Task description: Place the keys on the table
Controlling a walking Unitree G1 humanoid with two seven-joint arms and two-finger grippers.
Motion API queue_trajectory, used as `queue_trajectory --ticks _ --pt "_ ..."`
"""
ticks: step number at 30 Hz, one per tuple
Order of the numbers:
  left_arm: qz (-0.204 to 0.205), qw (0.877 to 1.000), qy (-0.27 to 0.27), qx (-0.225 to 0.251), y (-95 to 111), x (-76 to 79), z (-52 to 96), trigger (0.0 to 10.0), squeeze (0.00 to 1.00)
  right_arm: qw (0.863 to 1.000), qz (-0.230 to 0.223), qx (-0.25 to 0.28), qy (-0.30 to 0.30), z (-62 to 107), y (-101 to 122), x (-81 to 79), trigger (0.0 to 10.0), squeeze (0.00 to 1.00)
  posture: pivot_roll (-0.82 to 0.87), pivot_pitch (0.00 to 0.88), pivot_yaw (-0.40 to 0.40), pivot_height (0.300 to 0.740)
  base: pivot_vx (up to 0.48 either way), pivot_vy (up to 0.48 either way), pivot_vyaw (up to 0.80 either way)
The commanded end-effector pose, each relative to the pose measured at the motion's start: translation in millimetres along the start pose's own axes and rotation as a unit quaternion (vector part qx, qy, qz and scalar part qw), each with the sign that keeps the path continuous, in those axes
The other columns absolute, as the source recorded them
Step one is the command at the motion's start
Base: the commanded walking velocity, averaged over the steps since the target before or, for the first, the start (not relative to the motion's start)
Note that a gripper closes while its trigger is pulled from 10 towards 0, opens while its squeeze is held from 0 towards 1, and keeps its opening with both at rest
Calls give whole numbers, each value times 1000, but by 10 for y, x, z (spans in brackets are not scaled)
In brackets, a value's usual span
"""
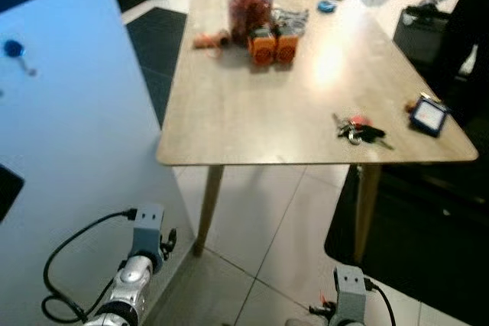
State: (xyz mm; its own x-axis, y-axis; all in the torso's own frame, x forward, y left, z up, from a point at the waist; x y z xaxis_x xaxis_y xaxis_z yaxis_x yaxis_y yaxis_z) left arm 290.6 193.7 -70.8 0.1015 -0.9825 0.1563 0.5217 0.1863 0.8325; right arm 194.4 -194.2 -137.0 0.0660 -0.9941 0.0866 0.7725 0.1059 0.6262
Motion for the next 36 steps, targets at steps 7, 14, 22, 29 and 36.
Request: queue_trajectory --ticks 7,14,22,29,36 --pt "12 1000 4 -4 -50 -53 30 10000 0 1000 -1 -7 -1 8 -40 17 10000 0 37 75 26 740 0 0 0" --pt "14 1000 4 -5 -54 -52 29 10000 0 1000 1 -8 -1 10 -46 19 10000 0 35 75 25 740 0 0 0" --pt "2 1000 -3 -1 -38 -24 28 10000 0 1000 3 -9 0 10 -48 18 10000 0 35 74 24 740 0 0 0" --pt "-33 999 -15 -6 -57 29 25 10000 0 1000 6 -9 1 9 -46 17 10000 0 34 75 26 740 0 -411 0" --pt "5 1000 11 -11 -61 -56 20 10000 0 1000 7 -10 0 12 -55 21 10000 0 33 71 26 740 0 -182 0"
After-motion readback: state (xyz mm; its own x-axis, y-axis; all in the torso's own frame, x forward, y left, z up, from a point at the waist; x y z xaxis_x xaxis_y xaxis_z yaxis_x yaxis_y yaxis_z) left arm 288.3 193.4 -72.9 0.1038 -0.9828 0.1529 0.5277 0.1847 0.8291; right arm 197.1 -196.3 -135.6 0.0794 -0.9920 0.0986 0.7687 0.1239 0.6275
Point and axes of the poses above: a point about 5 cm out from each wrist's last joint towards the gripper, its own z axis pointing back from the gripper into the wrist, its own y axis along the axis of the wrist's last joint, x = y × z, the point moved 6 cm from there along -z, pointing out of the wrist towards the gripper, and after that the axes turned 15 degrees about z, right-handed, at the moved point
